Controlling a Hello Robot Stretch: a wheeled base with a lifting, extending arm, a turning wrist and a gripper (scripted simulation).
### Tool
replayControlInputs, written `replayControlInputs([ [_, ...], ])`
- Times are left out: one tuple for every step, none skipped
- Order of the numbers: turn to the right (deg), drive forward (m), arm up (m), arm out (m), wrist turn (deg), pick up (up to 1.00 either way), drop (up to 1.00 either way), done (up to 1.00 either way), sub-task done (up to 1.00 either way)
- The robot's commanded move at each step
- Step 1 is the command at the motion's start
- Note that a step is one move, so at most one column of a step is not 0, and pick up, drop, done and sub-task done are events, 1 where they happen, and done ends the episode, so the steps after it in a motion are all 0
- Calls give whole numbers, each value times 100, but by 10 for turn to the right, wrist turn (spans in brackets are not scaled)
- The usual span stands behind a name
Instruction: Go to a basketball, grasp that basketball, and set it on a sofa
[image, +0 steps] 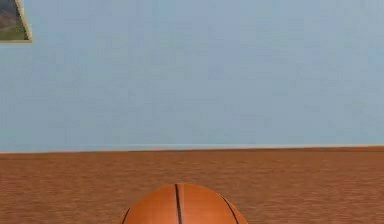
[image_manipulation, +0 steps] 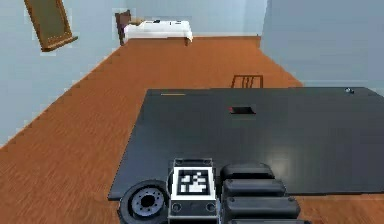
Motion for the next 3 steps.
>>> replayControlInputs([
  [-300,0,0,0,0,0,0,0,0],
  [0,30,0,0,0,0,0,0,0],
  [-450,0,0,0,0,0,0,0,0],
])
